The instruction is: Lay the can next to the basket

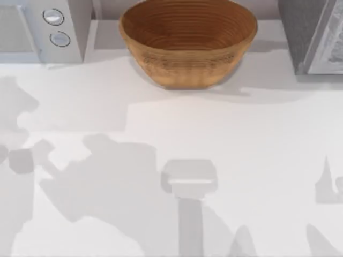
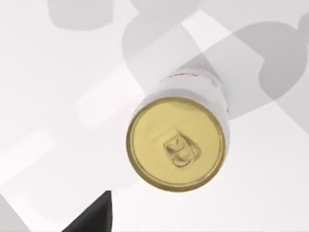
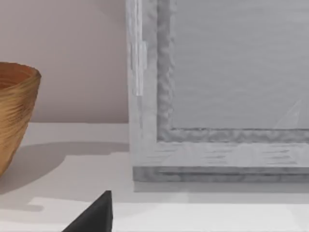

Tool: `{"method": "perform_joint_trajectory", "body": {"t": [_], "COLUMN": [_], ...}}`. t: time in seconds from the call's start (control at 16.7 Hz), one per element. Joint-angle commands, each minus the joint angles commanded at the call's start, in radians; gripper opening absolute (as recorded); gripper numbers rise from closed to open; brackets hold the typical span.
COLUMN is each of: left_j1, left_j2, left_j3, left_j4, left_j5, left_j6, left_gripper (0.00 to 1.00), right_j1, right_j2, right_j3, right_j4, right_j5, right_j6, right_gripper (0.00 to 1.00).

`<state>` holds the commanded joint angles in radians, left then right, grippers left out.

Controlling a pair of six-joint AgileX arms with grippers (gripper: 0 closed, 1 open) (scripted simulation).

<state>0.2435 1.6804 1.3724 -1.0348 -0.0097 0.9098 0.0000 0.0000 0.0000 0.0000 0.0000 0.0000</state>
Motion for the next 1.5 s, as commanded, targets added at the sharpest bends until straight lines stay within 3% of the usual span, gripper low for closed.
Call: {"method": "perform_joint_trajectory", "body": {"t": [0.24,0.48,0.84,1.26,1.5], "left_j1": [0.034,0.049,0.044,0.05,0.05], "left_j2": [0.233,0.329,0.328,0.372,0.376], "left_j3": [0.21,0.307,0.301,0.148,0.134], "left_j4": [-0.147,-0.205,-0.199,0.0,0.015], "left_j5": [0.006,0.012,0.011,0.012,0.012], "left_j6": [0.136,0.194,0.192,0.196,0.196], "left_gripper": [1.0,1.0,1.0,1.0,1.0], "right_j1": [0.0,0.0,0.0,0.0,0.0], "right_j2": [0.0,0.0,0.0,0.0,0.0], "right_j3": [0.0,0.0,0.0,0.0,0.0], "right_j4": [0.0,0.0,0.0,0.0,0.0], "right_j5": [0.0,0.0,0.0,0.0,0.0], "right_j6": [0.0,0.0,0.0,0.0,0.0], "right_gripper": [1.0,1.0,1.0,1.0,1.0]}}
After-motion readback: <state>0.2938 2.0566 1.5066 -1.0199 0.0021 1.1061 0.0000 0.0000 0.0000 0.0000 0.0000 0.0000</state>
